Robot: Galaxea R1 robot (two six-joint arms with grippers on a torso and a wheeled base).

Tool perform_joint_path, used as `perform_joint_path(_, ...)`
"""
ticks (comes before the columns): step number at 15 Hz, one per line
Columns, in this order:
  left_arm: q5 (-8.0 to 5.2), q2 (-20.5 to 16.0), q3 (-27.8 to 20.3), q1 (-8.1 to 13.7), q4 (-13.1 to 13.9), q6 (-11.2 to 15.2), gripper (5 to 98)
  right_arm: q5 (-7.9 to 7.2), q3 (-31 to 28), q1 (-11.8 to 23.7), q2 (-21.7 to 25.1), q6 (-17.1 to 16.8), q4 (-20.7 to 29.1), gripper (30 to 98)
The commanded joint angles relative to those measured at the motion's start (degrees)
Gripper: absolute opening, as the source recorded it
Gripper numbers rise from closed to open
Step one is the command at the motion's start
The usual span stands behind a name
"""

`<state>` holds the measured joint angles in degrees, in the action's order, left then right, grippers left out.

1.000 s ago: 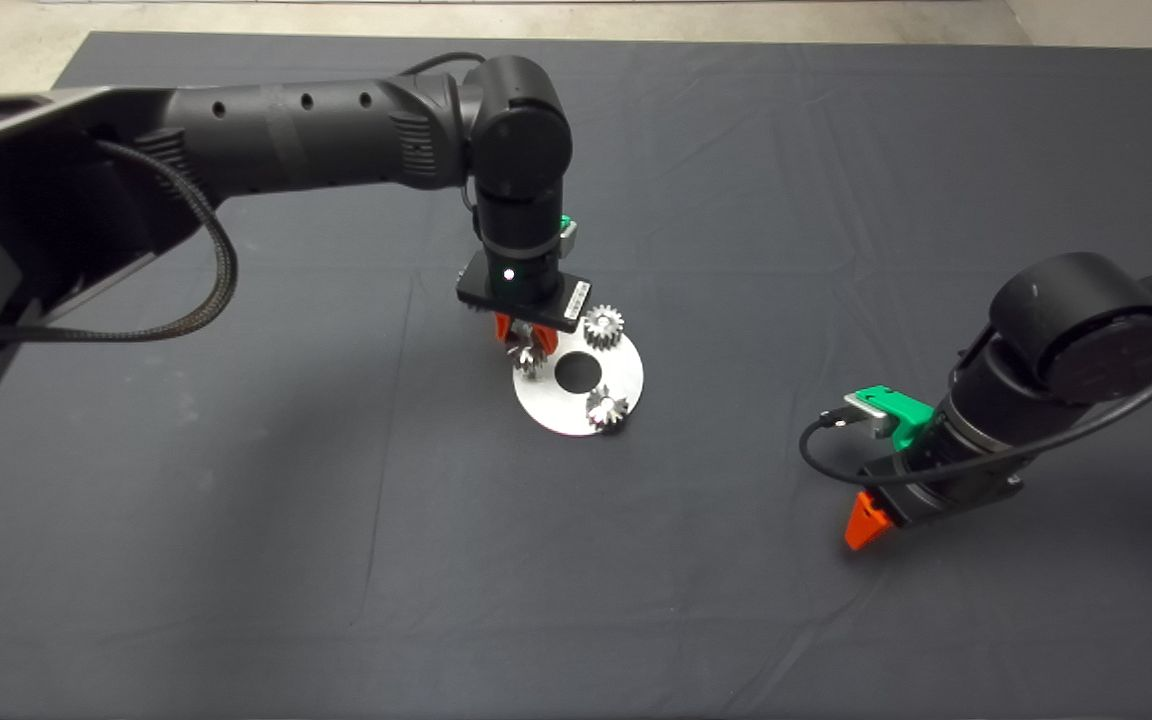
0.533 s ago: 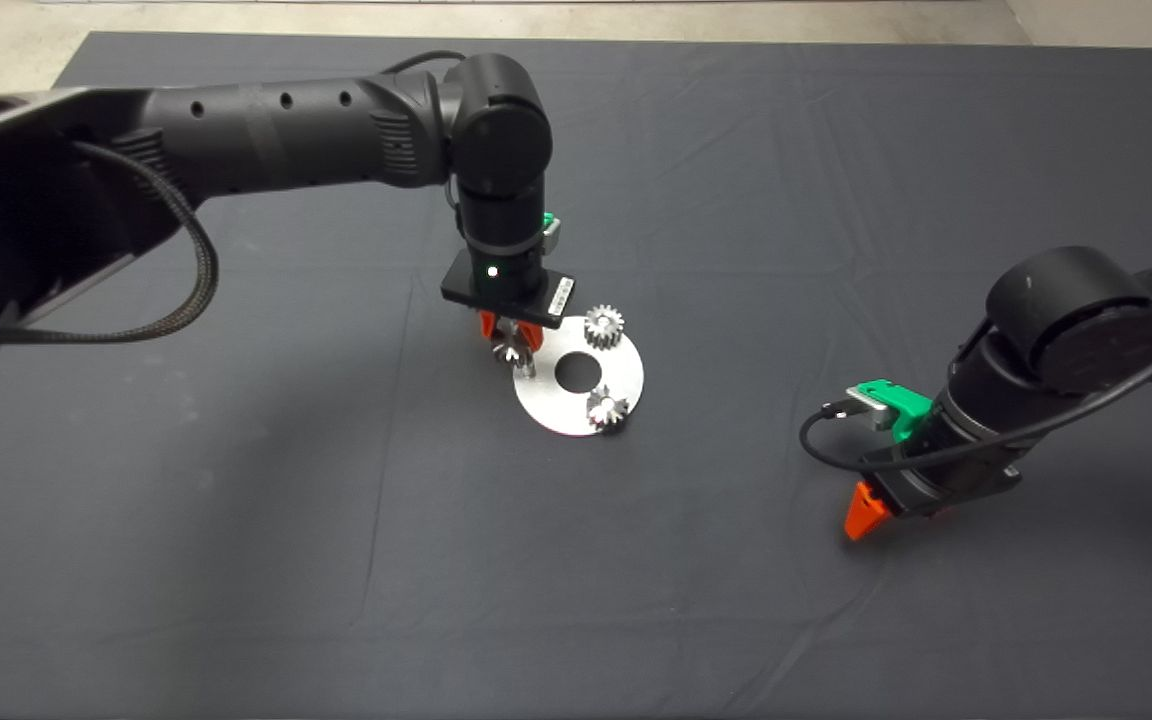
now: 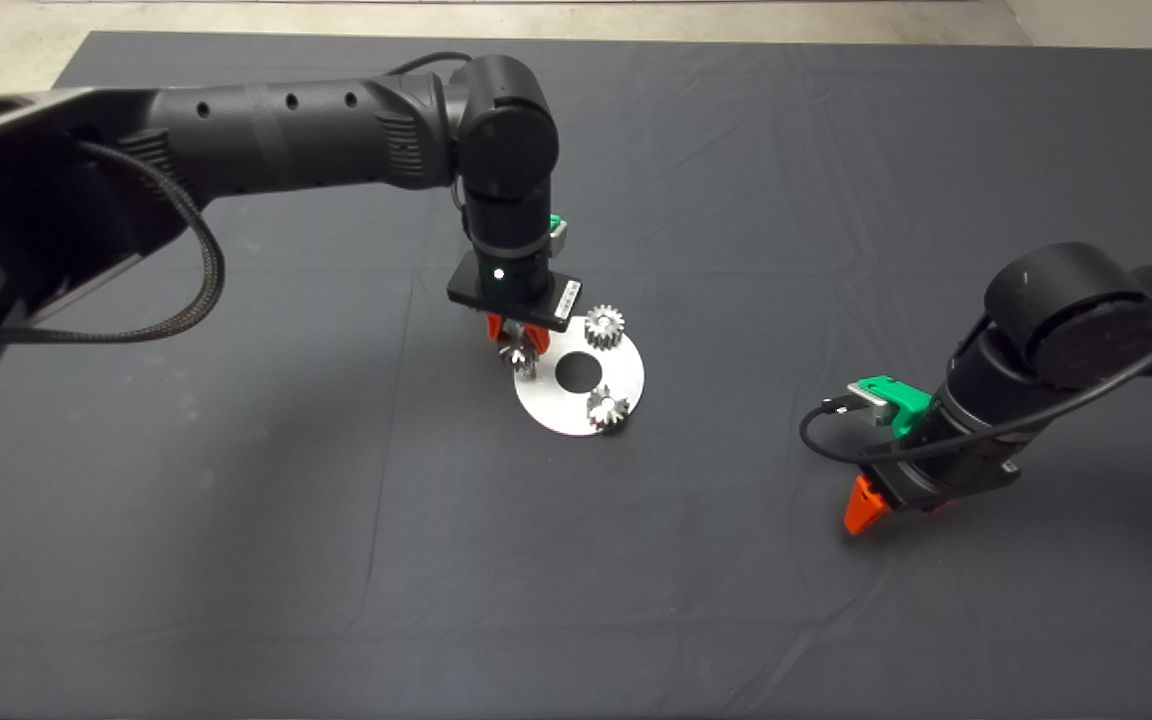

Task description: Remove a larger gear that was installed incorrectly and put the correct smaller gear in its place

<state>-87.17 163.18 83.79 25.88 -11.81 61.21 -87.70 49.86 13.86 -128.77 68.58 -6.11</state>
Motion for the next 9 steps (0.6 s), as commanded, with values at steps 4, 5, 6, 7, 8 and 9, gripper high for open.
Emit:
perform_joint_path(4,-2.91,0.15,-1.65,0.58,0.30,1.11,21.7,-5.03,-0.04,1.52,0.31,-0.90,-0.57,74.4)
perform_joint_path(5,-2.91,-0.17,-1.97,0.58,0.30,1.12,21.7,-5.03,-0.13,1.52,0.47,-1.17,-0.57,74.4)
perform_joint_path(6,-2.91,-0.49,-2.06,0.58,0.30,1.19,21.7,-5.03,-0.13,1.52,0.49,-1.26,-0.62,74.4)
perform_joint_path(7,-2.91,-0.88,-2.41,0.58,0.30,1.19,21.7,-5.03,-0.13,1.52,0.92,-1.26,-0.66,74.4)
perform_joint_path(8,-2.91,-1.31,-3.33,0.58,0.30,1.35,21.7,-5.03,-0.04,1.52,0.93,-1.35,-0.59,74.4)
perform_joint_path(9,-2.91,-1.41,-3.82,0.58,0.30,1.98,21.6,-5.03,0.13,1.52,0.93,-1.52,-0.57,74.4)
